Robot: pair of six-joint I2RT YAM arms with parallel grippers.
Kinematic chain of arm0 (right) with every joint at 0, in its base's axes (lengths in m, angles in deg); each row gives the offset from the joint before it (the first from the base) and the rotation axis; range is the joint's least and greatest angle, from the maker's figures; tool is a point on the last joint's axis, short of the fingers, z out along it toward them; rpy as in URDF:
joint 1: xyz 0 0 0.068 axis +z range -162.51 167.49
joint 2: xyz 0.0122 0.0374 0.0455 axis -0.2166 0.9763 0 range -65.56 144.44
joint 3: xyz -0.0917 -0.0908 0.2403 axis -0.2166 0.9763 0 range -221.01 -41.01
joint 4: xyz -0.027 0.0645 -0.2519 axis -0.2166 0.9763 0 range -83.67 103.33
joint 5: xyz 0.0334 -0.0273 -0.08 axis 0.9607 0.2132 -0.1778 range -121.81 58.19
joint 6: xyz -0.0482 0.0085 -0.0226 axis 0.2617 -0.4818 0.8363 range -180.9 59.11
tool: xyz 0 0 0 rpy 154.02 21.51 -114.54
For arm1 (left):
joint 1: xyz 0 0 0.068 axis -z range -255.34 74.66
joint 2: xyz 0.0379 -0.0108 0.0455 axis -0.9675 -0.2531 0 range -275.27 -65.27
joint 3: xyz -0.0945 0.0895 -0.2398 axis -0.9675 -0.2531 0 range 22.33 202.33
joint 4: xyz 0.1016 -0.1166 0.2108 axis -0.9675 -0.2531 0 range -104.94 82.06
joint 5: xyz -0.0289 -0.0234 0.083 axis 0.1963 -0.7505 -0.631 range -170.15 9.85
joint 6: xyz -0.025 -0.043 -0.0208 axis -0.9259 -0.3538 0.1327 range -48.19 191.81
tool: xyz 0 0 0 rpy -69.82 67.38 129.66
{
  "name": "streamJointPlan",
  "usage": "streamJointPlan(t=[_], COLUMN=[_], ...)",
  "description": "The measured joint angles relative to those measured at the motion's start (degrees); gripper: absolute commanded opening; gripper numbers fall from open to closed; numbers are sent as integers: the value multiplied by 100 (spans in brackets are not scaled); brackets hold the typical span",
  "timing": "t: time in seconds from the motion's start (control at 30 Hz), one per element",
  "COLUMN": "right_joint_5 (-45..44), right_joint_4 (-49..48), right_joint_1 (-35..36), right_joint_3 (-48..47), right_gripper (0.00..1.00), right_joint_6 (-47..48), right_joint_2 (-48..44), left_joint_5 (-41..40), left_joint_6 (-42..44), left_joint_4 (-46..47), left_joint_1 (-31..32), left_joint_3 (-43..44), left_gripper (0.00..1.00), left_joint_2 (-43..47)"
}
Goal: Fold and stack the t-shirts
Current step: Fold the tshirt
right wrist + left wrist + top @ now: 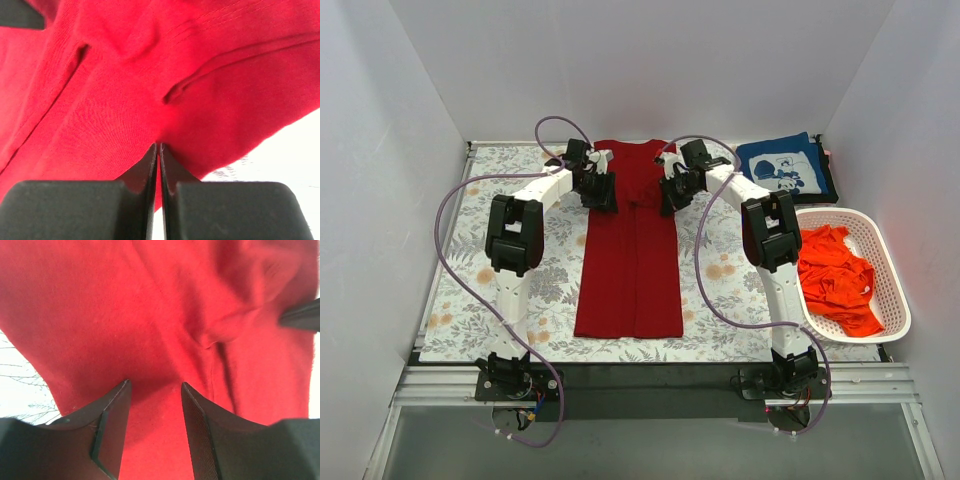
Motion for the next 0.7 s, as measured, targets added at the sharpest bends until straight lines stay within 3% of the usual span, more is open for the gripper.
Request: streamJointPlan(t=[0.23,0.43,0.47,0.57,0.63,0.67,0.7], right_joint_5=[-293,-348,-369,-376,-376,-369,-354], right_joint_4=[-122,-142,-140,-157,-136,-116,-107], right_joint_1=[-76,-111,-111,-114,-114,-114,-114], right_joint_3=[-216,-293,-332,-439,-428,-396,-339], right_gripper=[11,21,33,54,64,75,80], right_joint_6=[63,101,114,197,269,317,350], right_joint_2=[107,129,133,120,15,-85,-245], left_joint_5=[28,66,74,184,297,356,417], left_joint_6=[-186,-184,-170,-105,-46,-9,35], left_joint_4=[-105,-192,-214,-234,-229,-177,-151], left_joint_1=[-31,-37,-33,-39,-42,-52,-72], left_joint_3=[328,634,719,848,835,752,605], left_gripper=[43,50,52,59,71,80,90], left_joint_2=[-254,-404,-444,-479,-400,-286,-105])
